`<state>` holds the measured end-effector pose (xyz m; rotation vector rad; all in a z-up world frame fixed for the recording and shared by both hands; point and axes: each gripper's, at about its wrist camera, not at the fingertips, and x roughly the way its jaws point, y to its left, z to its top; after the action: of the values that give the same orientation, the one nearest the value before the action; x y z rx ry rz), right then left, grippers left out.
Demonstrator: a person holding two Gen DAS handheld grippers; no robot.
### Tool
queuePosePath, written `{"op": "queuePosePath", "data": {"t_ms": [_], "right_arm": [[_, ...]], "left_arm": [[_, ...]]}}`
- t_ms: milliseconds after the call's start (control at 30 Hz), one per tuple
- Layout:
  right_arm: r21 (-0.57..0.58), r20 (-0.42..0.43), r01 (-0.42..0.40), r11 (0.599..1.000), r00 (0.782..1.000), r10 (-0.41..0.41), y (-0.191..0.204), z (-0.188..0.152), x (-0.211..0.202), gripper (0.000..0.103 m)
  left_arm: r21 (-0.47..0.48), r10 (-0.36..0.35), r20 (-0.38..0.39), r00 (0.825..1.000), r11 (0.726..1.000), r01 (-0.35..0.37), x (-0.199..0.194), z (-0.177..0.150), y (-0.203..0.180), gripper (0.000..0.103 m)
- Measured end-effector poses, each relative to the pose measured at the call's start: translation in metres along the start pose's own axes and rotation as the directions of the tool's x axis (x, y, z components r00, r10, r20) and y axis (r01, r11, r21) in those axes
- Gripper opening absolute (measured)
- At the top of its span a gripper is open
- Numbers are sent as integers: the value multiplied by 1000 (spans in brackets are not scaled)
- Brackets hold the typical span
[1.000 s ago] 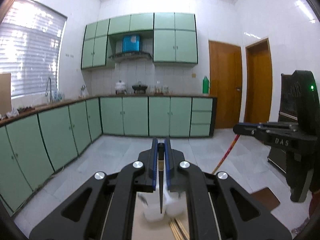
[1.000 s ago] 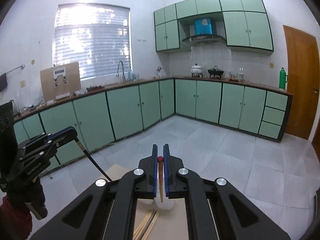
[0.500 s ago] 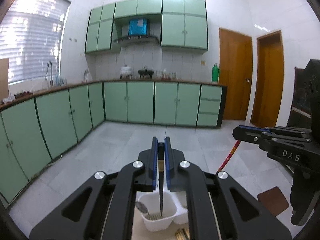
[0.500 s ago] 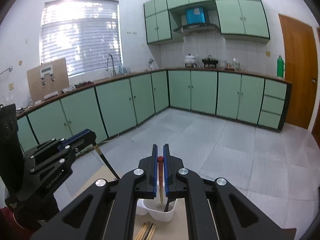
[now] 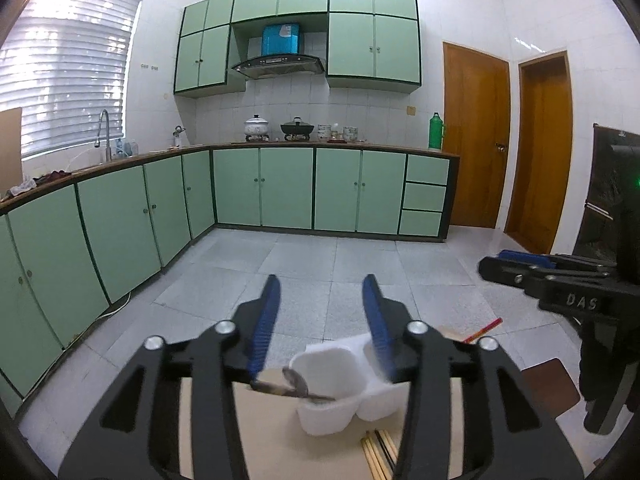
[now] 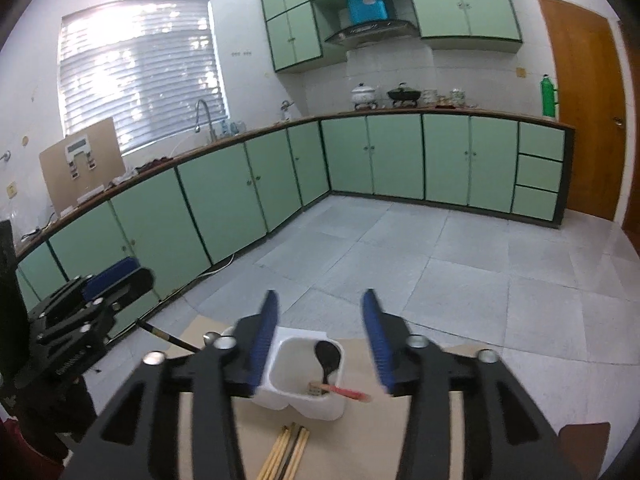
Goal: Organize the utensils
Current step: 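Carry both chopsticks into the holder and open both tools, then withdraw both tools back toward the remaining chopsticks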
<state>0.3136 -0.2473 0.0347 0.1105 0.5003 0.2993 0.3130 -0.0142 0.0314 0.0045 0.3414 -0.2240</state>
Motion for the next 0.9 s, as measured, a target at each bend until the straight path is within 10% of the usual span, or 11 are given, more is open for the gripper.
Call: {"op": "queuePosePath", "data": {"t_ms": [500, 900], "right_arm": [[69, 29, 62, 996, 997, -65, 3, -104, -74, 94], [78, -198, 131, 988, 974, -113, 22, -223, -67, 97]], "left_arm": [[-36, 25, -123, 992, 999, -29, -76, -100, -4, 83], [-37, 36, -380, 924, 998, -54, -88, -209, -5, 88]]}}
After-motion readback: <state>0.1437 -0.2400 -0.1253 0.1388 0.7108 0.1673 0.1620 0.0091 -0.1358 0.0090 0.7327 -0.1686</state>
